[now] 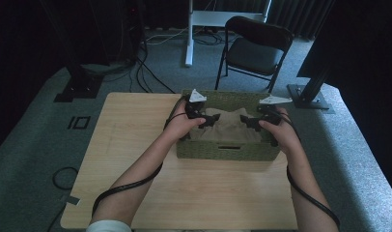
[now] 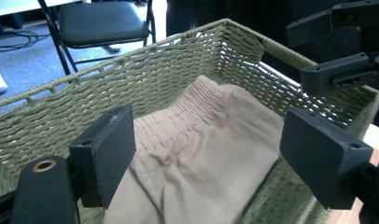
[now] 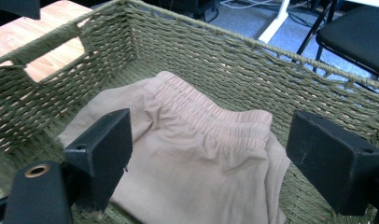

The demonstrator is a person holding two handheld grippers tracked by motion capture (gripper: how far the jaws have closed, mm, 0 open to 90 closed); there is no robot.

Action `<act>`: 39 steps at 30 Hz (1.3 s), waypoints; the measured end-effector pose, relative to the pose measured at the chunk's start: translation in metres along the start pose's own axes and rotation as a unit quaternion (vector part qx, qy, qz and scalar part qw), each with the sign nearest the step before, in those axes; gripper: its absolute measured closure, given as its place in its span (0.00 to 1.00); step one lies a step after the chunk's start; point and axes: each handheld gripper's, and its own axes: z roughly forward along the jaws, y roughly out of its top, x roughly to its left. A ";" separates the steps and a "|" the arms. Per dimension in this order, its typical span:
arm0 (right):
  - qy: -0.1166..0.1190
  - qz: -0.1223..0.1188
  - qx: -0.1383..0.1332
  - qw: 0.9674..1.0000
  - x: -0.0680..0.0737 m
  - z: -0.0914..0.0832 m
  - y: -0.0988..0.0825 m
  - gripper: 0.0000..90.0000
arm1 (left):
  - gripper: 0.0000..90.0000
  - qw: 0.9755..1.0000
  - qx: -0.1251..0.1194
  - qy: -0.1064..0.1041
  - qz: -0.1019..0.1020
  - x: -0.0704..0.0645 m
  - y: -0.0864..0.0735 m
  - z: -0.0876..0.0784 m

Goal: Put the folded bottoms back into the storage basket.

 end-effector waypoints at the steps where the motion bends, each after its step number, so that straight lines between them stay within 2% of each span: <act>1: 0.002 -0.002 -0.002 1.000 0.002 -0.002 0.000 0.16 | 0.22 1.000 -0.002 0.001 0.003 -0.003 -0.001 -0.002; 3: 0.008 -0.001 -0.007 1.000 0.006 -0.006 -0.002 0.16 | 0.20 1.000 0.000 0.000 0.010 -0.007 -0.002 -0.005; 13: 0.028 -0.017 -0.017 0.999 0.024 -0.021 -0.014 0.16 | 0.20 1.000 -0.008 -0.016 0.020 -0.027 -0.015 -0.022; 15: 0.032 -0.024 -0.017 0.999 0.027 -0.023 -0.017 0.16 | 0.20 0.999 -0.003 -0.017 0.029 -0.030 -0.017 -0.025; 18: 0.038 -0.028 -0.019 0.999 0.032 -0.026 -0.021 0.16 | 0.20 0.999 -0.006 -0.020 0.039 -0.035 -0.022 -0.028; 26: 0.049 -0.040 -0.027 0.998 0.043 -0.033 -0.034 0.16 | 0.20 0.998 -0.001 -0.033 0.046 -0.046 -0.038 -0.032; 30: 0.054 -0.046 -0.029 0.997 0.047 -0.036 -0.041 0.16 | 0.20 0.998 0.002 -0.020 0.062 -0.049 -0.047 -0.036; 35: 0.061 -0.053 -0.032 0.996 0.054 -0.040 -0.050 0.16 | 0.20 0.998 0.004 -0.017 0.057 -0.050 -0.056 -0.043; 39: 0.074 -0.058 -0.033 0.995 0.062 -0.043 -0.062 0.15 | 0.20 0.998 -0.001 -0.026 0.054 -0.056 -0.063 -0.048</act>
